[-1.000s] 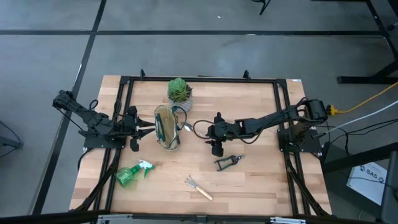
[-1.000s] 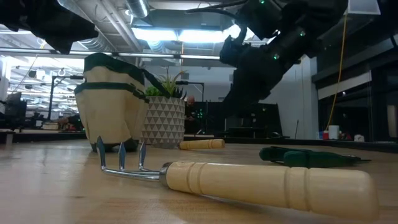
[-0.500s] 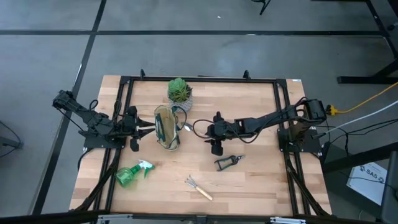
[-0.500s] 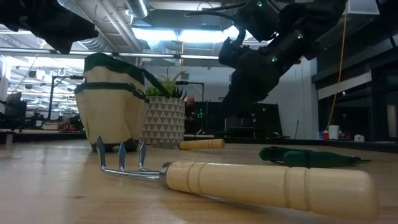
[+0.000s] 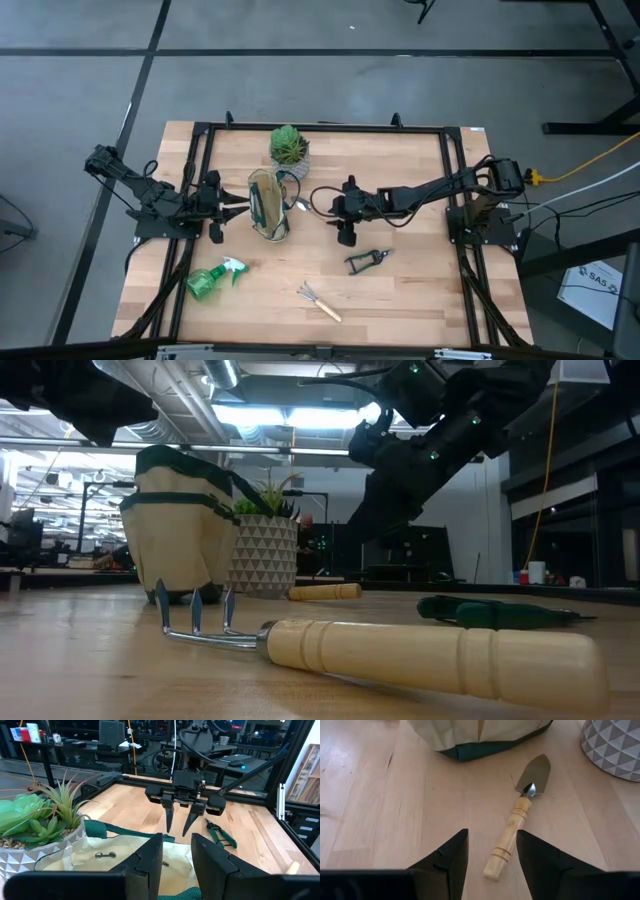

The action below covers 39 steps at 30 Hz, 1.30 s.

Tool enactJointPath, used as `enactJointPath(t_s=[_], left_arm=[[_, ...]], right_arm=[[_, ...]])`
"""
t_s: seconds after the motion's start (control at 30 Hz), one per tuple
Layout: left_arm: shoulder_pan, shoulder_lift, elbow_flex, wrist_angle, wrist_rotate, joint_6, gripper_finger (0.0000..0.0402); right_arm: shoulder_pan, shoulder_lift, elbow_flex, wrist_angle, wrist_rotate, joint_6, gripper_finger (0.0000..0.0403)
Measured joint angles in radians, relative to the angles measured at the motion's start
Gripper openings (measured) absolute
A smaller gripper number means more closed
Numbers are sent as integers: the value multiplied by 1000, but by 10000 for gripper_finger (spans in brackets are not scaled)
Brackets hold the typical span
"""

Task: Pick & Place Garden tools in Gardening bag
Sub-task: Put the trowel into the gardening bag

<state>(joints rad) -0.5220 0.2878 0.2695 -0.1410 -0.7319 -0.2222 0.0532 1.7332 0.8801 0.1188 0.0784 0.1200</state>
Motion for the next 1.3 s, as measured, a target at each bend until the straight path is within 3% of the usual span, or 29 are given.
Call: enactJointPath(t_s=[0.6,0.73,1.0,1.3], left_arm=[[0,0,0,0,0,0,98],[0,0,0,1,0,0,97],[0,0,0,2,0,0,98],[0,0,0,2,0,0,97]], right_arm=[[0,21,-1,40,-1,33,170],[-4,64,0,99,-8,110,170],[-21,108,163,-151,-26,94,170],[-30,120,229,-194,24,29,170]])
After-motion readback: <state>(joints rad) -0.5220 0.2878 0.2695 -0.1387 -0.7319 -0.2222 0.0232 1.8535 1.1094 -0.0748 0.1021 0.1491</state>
